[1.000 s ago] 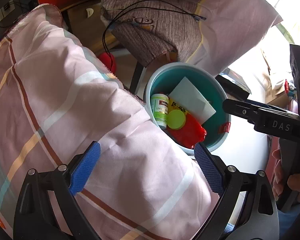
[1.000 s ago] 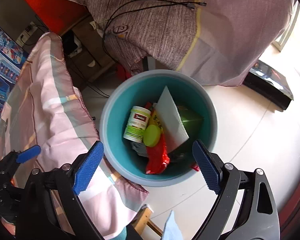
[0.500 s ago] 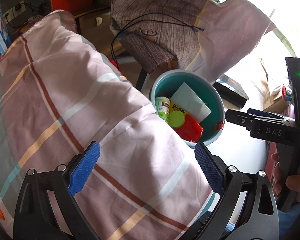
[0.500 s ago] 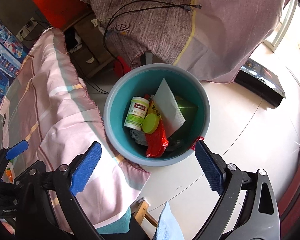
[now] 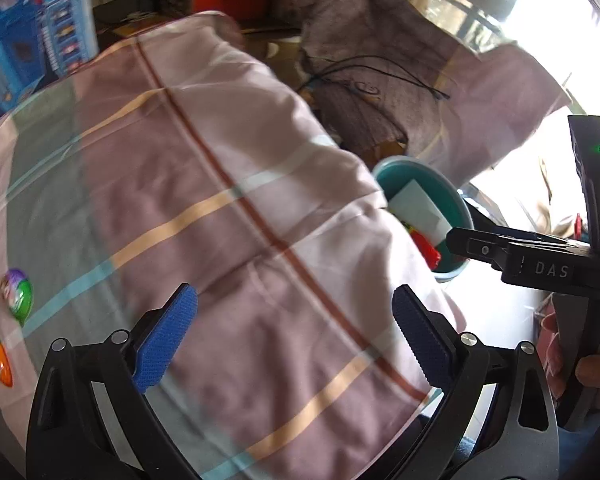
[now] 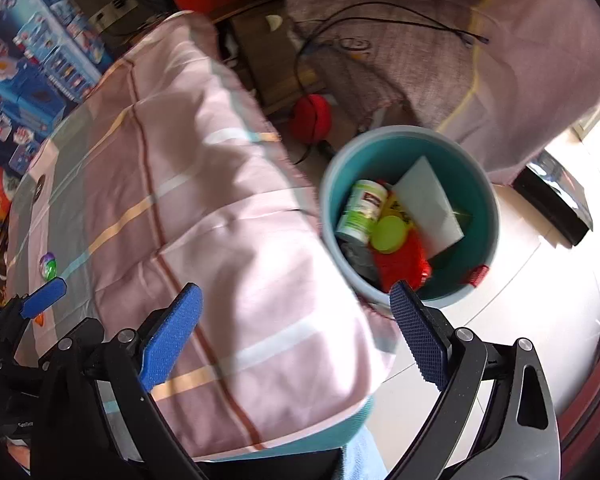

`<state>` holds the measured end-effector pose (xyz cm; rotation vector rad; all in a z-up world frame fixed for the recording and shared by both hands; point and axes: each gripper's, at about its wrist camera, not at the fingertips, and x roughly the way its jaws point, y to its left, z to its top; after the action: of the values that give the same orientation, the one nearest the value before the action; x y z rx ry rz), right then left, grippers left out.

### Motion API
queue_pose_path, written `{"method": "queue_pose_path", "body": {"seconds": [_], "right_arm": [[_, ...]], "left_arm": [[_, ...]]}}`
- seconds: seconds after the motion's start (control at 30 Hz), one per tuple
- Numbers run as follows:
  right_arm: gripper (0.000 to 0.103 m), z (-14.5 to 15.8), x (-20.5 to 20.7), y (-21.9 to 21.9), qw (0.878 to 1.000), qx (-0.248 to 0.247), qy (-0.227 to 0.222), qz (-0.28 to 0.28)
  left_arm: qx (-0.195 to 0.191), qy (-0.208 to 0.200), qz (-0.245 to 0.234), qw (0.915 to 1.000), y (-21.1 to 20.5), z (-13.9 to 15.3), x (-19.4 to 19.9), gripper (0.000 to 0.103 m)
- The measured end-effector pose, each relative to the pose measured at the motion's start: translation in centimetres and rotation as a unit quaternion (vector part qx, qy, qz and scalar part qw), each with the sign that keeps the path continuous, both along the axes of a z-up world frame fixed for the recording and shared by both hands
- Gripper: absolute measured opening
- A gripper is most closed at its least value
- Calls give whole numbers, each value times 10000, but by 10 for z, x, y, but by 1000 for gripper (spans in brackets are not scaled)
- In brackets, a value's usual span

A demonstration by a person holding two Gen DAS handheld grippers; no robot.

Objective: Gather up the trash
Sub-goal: 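Move both grippers back over the table toward the chocolate eggs, then grasp the purple egg with right gripper while left gripper grasps the orange egg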

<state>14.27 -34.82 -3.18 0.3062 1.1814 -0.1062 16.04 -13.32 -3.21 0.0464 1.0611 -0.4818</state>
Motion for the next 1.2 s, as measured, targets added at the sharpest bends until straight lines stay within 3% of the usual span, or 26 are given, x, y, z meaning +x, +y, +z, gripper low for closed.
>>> {"method": "queue_pose_path", "body": {"seconds": [0.4,0.53,0.77,0.9,1.1,1.2], "right_arm": [[91,-4,29,127,9938,38,203,1090],[91,-7,40,180,9864,-73,244,1621],[91,-21,56,245,9764,-100,425,2116],[91,-28,68,272,9723,-65,505,2282],[91,-35,88,301,9679,44,588,2442],[91,-38,96,312,9668,62,598,2484]], "left_arm": [[-12,78,1267,9919,137,-14,-16,98],[64,108,1756,9844,190,-21,-22,98],[213,177,2743,9613,283,-41,-27,98],[229,163,2936,9555,308,-49,-24,98],[348,123,2929,9554,320,-56,-10,98],[418,152,2877,9567,319,-64,-3,90]]}}
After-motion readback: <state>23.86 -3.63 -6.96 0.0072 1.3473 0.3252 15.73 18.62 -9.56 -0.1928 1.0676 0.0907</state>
